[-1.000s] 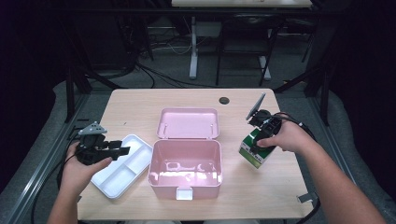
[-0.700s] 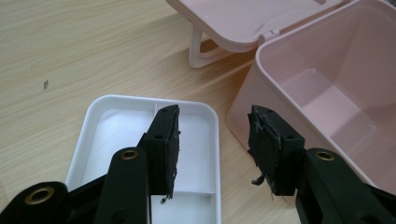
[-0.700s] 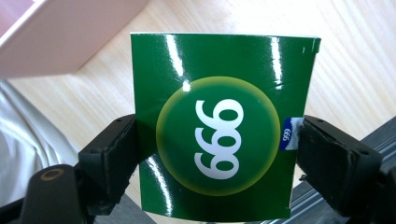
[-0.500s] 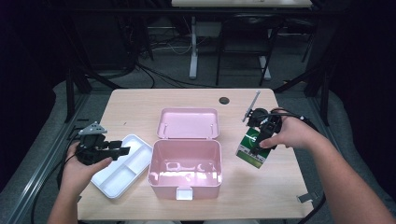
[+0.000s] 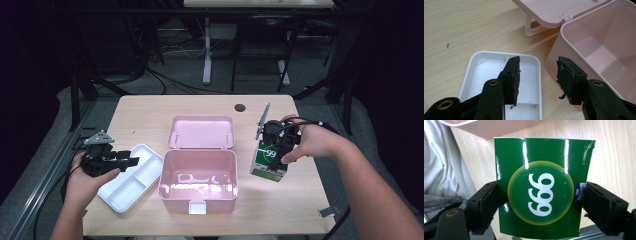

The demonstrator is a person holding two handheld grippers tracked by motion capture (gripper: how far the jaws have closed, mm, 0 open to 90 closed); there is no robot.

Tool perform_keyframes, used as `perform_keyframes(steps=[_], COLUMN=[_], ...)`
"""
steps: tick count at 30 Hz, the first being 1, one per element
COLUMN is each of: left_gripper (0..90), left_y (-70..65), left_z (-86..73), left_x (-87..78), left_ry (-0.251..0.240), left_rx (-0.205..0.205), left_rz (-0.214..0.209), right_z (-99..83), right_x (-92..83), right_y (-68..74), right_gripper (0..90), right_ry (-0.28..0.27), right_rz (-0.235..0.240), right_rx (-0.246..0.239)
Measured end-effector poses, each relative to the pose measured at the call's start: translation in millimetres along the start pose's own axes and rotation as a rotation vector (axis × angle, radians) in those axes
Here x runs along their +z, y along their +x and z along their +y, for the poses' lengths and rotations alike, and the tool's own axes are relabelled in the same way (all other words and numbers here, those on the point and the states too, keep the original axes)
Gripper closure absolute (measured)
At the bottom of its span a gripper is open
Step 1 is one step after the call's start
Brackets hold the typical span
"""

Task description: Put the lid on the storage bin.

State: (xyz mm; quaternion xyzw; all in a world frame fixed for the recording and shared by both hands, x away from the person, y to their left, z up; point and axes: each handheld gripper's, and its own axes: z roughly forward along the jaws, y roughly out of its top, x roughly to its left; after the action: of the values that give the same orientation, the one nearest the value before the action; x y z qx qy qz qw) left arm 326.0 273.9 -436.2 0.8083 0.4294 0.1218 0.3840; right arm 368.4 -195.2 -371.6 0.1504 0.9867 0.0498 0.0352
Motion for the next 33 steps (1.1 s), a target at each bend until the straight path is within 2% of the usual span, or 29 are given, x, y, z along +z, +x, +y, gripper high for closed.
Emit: perform_keyframes(steps=[4,10,16,20,23,28,33], left_gripper=[53.4,53.4,53.4,53.4,53.3,53.3,53.3], left_y=[-0.3,-0.3,-0.4,-0.2,0.2,0.6,0.3], left_z=[0.1,0.3,0.2,0.0,0.0,-0.5,-0.7], left_x=[-0.2,-0.3,0.2,0.3,0.2,0.5,1.4], left_ry=[0.000,0.003,0.000,0.001,0.003,0.003,0.002], left_rx=[-0.002,0.001,-0.001,-0.001,0.002,-0.002,-0.002], left_rz=[0.001,-0.002,-0.002,-0.001,-0.003,-0.002,0.002], right_z=[2.5,7.1,14.8,22.7,30.9,43.5,58.2], right_x=[-3.8,-8.0,-10.7,-14.1,-17.6,-24.2,-25.8], right_y=[3.6,8.6,10.8,13.1,17.3,23.0,29.6], right_gripper=[16.9,17.0,16.9,16.9,16.9,16.9,16.9], right_ry=[0.001,0.019,0.030,0.024,0.026,0.002,0.000], right_rz=[-0.004,-0.012,-0.009,-0.007,-0.022,0.000,-0.012], right_rx=[-0.040,-0.073,-0.083,-0.095,-0.118,-0.140,-0.166])
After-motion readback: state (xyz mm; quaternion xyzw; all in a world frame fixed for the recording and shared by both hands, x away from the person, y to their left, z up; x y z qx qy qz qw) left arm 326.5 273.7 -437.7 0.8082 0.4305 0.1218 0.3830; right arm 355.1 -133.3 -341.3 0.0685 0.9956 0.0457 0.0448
